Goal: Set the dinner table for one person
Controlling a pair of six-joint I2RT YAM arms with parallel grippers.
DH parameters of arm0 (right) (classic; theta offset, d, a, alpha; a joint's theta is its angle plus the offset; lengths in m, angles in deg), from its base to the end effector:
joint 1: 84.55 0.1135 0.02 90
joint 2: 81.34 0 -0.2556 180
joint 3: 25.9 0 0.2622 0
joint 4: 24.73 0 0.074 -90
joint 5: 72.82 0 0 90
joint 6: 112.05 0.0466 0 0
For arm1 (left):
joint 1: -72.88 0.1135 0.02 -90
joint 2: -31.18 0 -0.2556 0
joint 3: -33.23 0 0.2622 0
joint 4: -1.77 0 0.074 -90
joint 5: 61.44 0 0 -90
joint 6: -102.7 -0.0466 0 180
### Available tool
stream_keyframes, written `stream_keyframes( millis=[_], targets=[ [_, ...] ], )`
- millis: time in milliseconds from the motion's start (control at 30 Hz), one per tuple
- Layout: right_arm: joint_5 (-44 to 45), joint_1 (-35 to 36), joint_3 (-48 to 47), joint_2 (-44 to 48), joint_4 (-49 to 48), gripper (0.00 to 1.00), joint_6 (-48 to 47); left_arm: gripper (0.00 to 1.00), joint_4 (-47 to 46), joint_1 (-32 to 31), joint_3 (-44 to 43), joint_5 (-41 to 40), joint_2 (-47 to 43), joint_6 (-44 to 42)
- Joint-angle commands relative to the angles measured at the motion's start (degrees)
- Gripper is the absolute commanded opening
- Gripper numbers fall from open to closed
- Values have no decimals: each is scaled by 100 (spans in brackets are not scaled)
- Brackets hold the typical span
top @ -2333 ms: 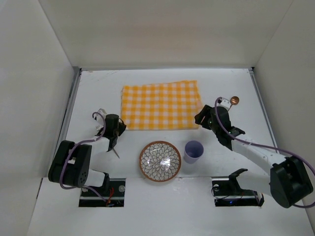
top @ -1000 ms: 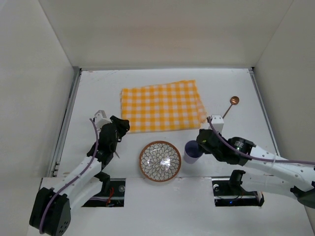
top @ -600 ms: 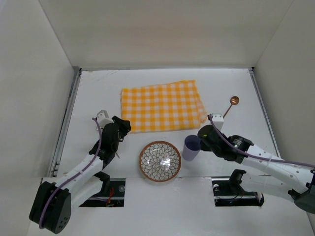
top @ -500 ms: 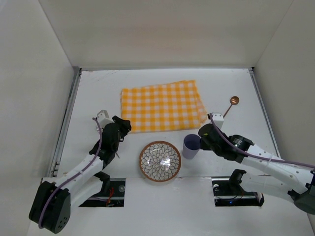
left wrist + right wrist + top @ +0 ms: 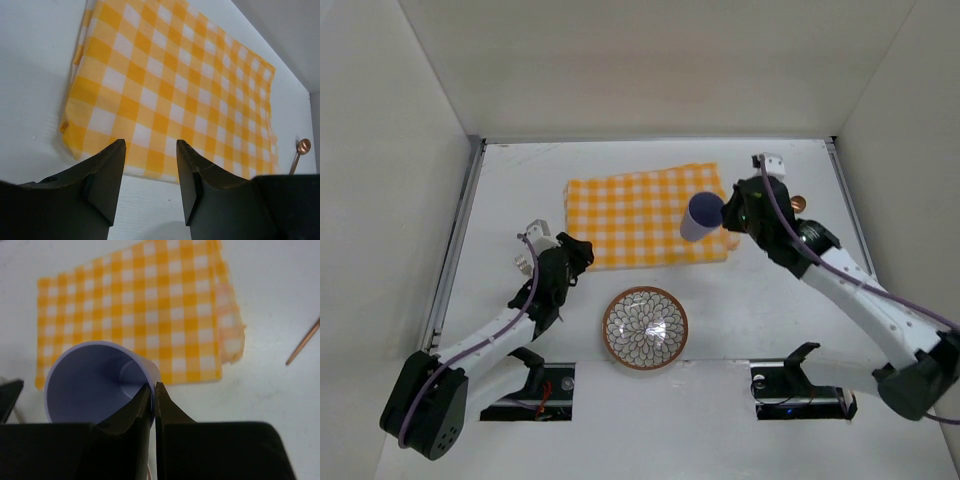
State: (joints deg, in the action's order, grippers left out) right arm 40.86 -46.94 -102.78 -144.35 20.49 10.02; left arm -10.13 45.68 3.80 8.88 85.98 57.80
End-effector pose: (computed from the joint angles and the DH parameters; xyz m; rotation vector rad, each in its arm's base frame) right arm 0.2160 0.1427 0.3434 0.1433 2.0769 0.3078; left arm 0.2066 -0.0885 0.1826 -0.5275 1.7537 -0.5901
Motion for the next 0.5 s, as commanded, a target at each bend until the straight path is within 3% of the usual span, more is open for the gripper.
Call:
stream_keyframes(
  millis=[0,233,467],
  targets=[
    [-723,-766,-628,-948,-1421,10,-676,43,-537,-114,-41,-79,-49,-300],
    [-874,-1576,-2719,-3435,-1433,8,-948,43,-731,-149,144,-185,-119,-458],
    [-856,-1831,-4092,-4676,-968,9,-1010,43,-757,-149,153,-185,-75,-458]
  ],
)
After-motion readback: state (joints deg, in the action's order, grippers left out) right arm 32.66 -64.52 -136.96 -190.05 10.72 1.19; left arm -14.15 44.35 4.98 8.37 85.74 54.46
